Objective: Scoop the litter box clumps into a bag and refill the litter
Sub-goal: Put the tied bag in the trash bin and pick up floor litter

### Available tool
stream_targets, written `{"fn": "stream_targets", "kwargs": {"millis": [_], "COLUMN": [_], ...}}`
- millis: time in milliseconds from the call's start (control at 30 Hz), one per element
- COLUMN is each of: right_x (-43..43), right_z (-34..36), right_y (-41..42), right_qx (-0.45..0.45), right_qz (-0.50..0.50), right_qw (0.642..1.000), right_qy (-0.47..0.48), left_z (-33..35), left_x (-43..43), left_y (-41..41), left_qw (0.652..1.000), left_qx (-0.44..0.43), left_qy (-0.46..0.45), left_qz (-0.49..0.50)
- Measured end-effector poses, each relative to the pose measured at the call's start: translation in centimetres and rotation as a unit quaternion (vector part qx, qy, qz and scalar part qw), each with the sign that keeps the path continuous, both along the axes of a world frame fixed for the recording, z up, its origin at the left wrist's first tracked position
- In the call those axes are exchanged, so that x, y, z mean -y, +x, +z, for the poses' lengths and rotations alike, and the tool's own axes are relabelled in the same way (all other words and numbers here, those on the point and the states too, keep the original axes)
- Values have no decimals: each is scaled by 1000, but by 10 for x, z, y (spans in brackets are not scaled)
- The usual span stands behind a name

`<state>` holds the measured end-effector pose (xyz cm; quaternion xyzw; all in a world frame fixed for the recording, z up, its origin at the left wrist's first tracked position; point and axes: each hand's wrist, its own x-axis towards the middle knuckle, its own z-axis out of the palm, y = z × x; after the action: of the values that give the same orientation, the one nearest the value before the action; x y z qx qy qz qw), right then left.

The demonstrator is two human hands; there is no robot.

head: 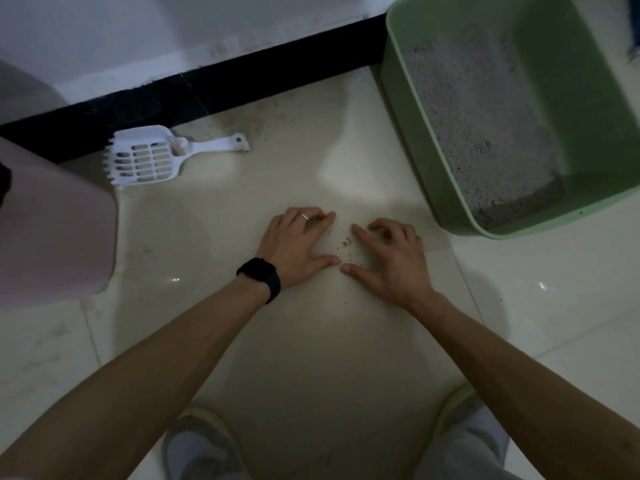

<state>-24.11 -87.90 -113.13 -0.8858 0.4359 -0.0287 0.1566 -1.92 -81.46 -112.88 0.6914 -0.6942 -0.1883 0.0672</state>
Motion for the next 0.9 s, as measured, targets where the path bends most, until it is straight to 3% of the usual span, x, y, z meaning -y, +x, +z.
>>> {"fn": "stream_targets", "kwargs": {"millis": [167,267,433,667,900], "right_x": [15,22,16,1,2], "right_z": [-3,-5,-9,-8,0], "right_y": [16,17,15,17,16], "right_qx": [145,174,188,184,109], "right_qz": [-7,27,68,57,83], "right_qw": [989,984,980,981,991], "right_qy": [29,21,-21,-29,1], "left_z": [3,7,4,-2,2], "left_x": [12,9,-2,-4,1], "left_y": [0,-6,-17,-26,-27], "left_qw": [999,996,984,979,981], "left_qx": [-44,-77,-99,-101,-52], "left_qy": [-1,-52,-148,-175,-185], "left_qz": [11,-6,15,36,-2]}}
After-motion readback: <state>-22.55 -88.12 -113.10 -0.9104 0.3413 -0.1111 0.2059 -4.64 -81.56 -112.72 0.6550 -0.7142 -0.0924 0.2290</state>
